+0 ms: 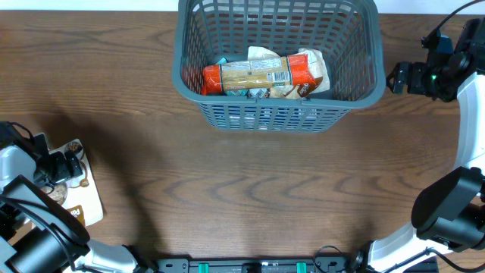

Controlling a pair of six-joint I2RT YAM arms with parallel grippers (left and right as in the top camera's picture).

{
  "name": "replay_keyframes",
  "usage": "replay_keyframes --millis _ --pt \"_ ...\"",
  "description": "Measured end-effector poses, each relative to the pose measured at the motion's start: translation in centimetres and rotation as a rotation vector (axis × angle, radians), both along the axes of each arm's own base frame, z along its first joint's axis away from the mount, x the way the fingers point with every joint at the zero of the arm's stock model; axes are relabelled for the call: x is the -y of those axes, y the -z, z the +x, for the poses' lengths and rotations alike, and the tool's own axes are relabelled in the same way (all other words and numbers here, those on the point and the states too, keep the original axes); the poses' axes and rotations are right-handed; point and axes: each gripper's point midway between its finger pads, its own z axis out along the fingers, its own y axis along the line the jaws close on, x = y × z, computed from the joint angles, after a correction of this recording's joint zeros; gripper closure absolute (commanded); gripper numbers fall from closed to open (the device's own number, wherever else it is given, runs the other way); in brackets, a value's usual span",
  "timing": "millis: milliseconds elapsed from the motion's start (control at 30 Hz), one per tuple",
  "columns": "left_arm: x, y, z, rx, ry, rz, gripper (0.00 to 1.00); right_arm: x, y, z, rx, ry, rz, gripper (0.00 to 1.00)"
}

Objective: Pack container
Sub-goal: 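Grasp the clear dried-mushroom bag with the left gripper and lift it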

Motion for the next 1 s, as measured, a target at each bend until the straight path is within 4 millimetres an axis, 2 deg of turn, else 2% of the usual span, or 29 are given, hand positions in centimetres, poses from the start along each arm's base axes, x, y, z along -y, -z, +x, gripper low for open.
replay_keyframes --millis 167,267,367,433,467,600,767,833,867,900,1000 --pt "-0.7 0.3 0.8 0.041 0.000 0.037 0.01 0.0 0.0 0.0 -0.001 0.000 0.001 0.01" --pt "0.1 1.6 0.5 0.053 0.003 0.021 0.01 0.0 0.0 -0.1 -0.005 0.000 0.002 0.01" --pt "0.2 1.7 1.0 0.099 0.010 0.025 0.02 -0.1 0.1 -0.2 -0.008 0.000 0.004 0.01" --pt "0.3 1.7 1.3 0.120 0.012 0.019 0.18 -0.1 0.1 -0.2 -0.010 0.000 0.004 0.01" --pt "0.4 1.8 1.3 0.126 0.010 0.014 0.23 -0.1 0.1 -0.2 -0.011 0.000 0.004 0.01" --pt "0.6 1.9 1.5 0.138 0.019 0.004 0.33 -0.1 0.1 -0.2 -0.011 0.000 0.004 0.01" --pt "1.3 2.0 1.8 0.164 0.027 -0.031 0.52 -0.1 0.1 -0.2 -0.011 0.000 0.004 0.01" --pt "1.7 1.9 2.1 0.182 0.027 -0.053 0.80 -0.1 0.1 -0.2 -0.011 0.000 0.004 0.01" --pt "2.0 1.9 2.4 0.199 0.028 -0.074 0.90 -0.1 0.1 -0.2 -0.011 0.000 0.004 0.01" --pt "2.3 1.8 2.6 0.215 0.028 -0.090 0.94 -0.1 0.1 -0.2 -0.011 0.000 0.004 0.01" --pt "3.4 1.5 3.5 0.272 0.027 -0.156 0.94 -0.1 0.1 -0.2 -0.011 0.000 0.004 0.01"
